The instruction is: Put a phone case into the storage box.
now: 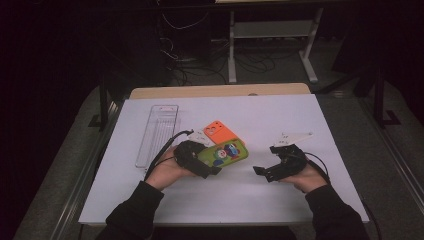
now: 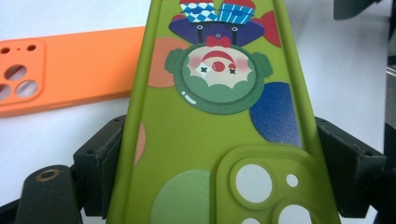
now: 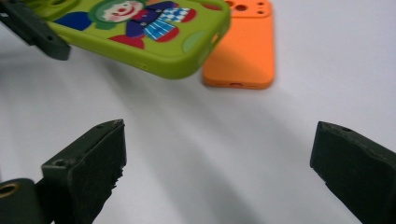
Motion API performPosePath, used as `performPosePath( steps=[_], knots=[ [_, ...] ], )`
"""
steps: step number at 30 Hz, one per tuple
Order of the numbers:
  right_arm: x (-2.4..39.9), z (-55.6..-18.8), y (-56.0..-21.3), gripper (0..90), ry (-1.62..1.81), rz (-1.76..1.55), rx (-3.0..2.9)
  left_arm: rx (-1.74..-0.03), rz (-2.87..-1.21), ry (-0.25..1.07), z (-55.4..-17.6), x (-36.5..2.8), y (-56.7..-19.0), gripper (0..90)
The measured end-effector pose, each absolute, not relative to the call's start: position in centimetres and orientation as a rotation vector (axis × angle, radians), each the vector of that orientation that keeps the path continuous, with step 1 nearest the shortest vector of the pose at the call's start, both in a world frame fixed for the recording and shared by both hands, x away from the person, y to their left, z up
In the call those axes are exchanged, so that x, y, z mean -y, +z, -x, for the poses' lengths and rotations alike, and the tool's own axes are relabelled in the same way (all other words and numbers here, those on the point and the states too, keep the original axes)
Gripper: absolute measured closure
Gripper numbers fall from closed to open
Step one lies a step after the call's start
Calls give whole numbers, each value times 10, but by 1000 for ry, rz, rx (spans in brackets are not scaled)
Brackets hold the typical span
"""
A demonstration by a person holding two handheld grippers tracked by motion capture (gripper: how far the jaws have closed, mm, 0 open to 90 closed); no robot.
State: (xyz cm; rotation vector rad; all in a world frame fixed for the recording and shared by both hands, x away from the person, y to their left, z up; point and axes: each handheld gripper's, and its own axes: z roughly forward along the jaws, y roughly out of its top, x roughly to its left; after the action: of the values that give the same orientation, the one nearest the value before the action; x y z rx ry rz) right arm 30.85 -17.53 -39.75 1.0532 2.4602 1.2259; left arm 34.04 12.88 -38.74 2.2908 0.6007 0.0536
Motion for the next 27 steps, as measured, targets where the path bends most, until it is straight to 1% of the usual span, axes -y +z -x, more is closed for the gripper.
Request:
performPosePath(
  steps=[4,5,8,10,17,19,20,25,27],
  knots=[
    [172,-304,-403,21,1201,-1060,-2434,-617,-2287,61,-342,-130,-387,155],
    [171,-304,-404,21,1205,-1066,-2429,-599,-2308,69,-343,-132,-386,155],
    [170,-305,-404,18,1206,-1071,-2416,-636,-2273,64,-342,-130,-386,154],
    [169,-307,-406,18,1206,-1075,-2398,-623,-2302,80,-344,-131,-384,154],
    [165,-308,-409,18,1172,-1057,-2359,-659,-2268,75,-343,-130,-384,154],
    [164,-308,-410,18,1152,-1026,-2343,-658,-2266,80,-343,-131,-384,154],
    [163,-306,-409,18,1150,-1017,-2338,-634,-2295,88,-345,-133,-383,154],
    [160,-303,-407,18,1132,-946,-2304,-662,-2262,80,-344,-132,-383,154],
    [159,-302,-407,18,1113,-908,-2287,-653,-2275,87,-345,-134,-383,154]
  ],
)
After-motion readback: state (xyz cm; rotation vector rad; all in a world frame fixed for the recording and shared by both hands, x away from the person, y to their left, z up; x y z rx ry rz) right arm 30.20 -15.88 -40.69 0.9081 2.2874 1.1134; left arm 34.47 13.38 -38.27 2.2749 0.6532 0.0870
